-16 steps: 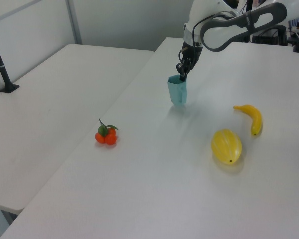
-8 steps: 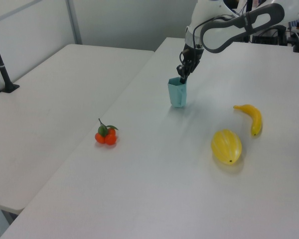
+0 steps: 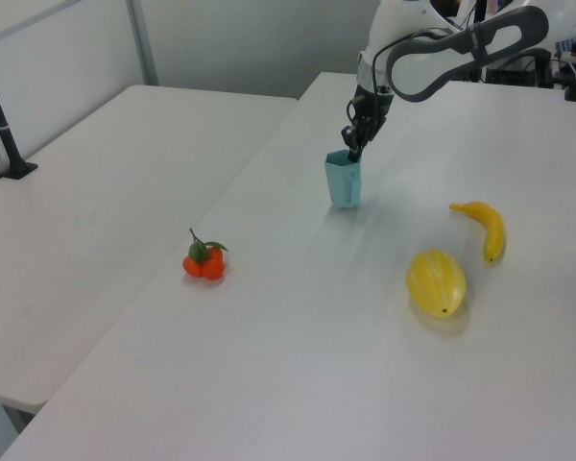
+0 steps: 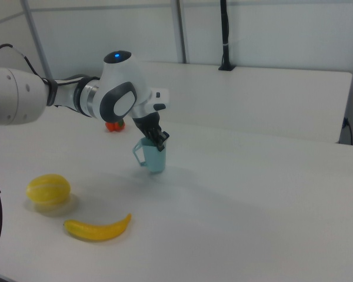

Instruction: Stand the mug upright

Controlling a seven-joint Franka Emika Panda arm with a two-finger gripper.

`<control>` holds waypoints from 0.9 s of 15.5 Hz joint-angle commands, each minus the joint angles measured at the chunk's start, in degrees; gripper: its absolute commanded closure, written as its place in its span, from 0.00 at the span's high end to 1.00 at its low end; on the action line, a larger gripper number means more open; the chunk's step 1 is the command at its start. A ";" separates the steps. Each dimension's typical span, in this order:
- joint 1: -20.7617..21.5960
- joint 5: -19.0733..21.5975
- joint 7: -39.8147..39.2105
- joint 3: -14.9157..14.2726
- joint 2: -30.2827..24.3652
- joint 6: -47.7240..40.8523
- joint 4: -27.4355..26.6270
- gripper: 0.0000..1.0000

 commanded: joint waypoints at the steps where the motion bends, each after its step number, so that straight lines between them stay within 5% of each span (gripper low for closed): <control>1: 0.09 0.64 -2.29 0.06 -2.73 -3.47 -1.09 1.00; 14: 0.09 0.64 -2.82 0.06 -3.17 -5.58 -0.82 1.00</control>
